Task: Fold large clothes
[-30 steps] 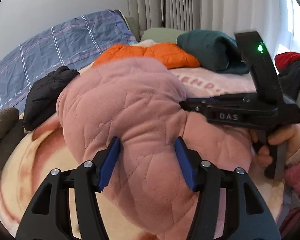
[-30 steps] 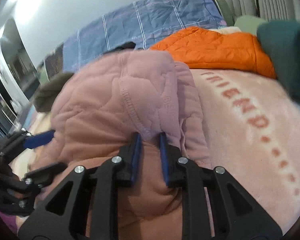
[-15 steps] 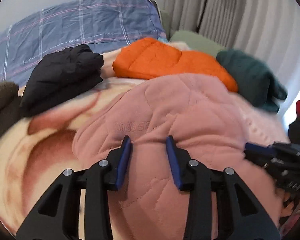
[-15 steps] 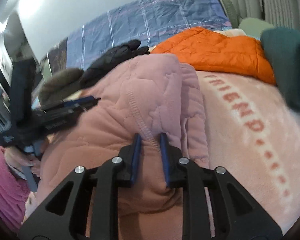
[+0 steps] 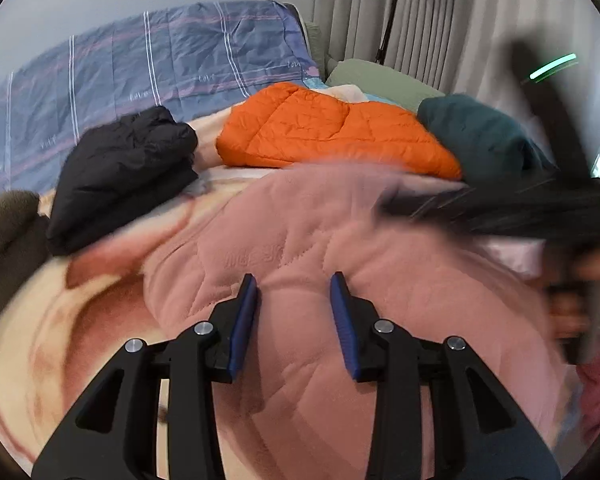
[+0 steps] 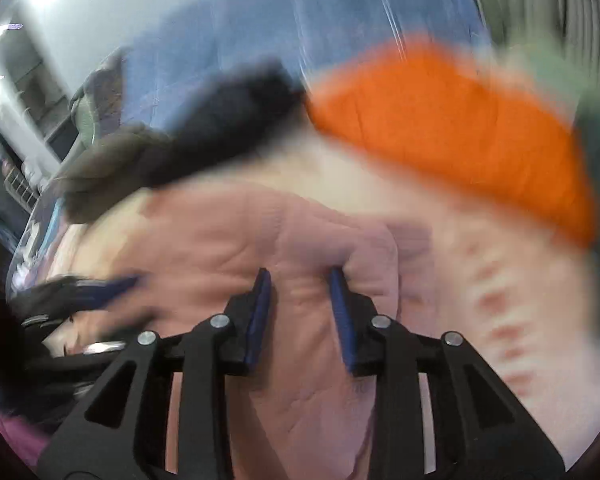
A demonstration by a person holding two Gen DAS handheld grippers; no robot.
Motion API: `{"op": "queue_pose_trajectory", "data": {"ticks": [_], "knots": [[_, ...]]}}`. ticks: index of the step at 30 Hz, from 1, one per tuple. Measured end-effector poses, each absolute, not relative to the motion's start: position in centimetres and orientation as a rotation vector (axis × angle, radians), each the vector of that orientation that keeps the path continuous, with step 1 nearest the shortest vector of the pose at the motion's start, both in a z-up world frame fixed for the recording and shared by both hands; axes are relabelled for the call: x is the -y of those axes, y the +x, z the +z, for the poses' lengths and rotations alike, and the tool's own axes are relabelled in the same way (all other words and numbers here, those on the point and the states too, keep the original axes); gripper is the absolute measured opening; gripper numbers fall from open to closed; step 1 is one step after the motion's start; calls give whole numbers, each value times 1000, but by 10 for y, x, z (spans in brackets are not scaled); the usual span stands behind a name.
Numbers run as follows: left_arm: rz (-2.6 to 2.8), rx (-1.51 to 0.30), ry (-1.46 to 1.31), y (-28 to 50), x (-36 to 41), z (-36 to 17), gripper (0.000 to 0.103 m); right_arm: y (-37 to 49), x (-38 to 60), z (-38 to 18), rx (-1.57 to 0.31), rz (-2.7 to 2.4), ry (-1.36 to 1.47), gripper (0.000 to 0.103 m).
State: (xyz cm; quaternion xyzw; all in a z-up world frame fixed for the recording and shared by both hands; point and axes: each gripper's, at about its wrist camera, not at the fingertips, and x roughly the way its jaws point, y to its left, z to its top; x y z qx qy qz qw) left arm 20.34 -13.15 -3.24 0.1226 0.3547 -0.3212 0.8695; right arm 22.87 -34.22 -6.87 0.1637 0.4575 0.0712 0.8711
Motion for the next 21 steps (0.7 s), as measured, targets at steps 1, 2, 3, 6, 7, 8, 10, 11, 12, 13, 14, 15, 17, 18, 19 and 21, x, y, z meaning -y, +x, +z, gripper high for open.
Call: {"op": "queue_pose_trajectory", "data": {"ticks": [1, 2, 3, 6, 7, 8, 10, 11, 12, 13, 14, 15, 17, 18, 19, 21], "knots": [[-667, -728, 282, 205, 134, -40, 40, 229, 360, -85, -935, 198, 477, 27], [-671, -710, 283, 205, 135, -44, 40, 224, 370, -86, -916, 208, 549, 24], [-684, -698, 267, 205, 134, -45, 40, 219, 371, -85, -902, 194, 536, 21], [-716, -701, 230, 209, 131, -45, 41, 210, 363, -80, -868, 160, 463, 21], [-719, -704, 221, 210, 129, -44, 41, 209, 360, -78, -867, 152, 449, 21], [-720, -708, 209, 210, 127, -43, 41, 209, 356, -75, -866, 142, 424, 21], [-721, -722, 166, 210, 120, -36, 41, 208, 353, -74, -860, 137, 397, 21], [-719, -732, 135, 210, 116, -31, 41, 206, 351, -71, -853, 132, 382, 21], [-720, -743, 103, 207, 113, -25, 41, 206, 348, -71, -848, 122, 370, 21], [-744, -751, 52, 201, 107, -12, 41, 205, 349, -70, -845, 116, 364, 21], [-778, -744, 28, 196, 106, -5, 41, 204, 349, -69, -843, 112, 363, 21], [-825, -732, 10, 189, 105, 3, 41, 205, 350, -70, -842, 113, 367, 21], [-900, -692, 37, 167, 110, 14, 44, 207, 350, -71, -844, 116, 371, 21], [-916, -698, 87, 160, 118, 9, 45, 207, 351, -71, -845, 118, 374, 21], [-897, -742, 142, 161, 128, -8, 46, 206, 352, -70, -845, 120, 377, 21], [-831, -703, 253, 156, 139, -48, 47, 207, 356, -70, -850, 142, 417, 22]]}}
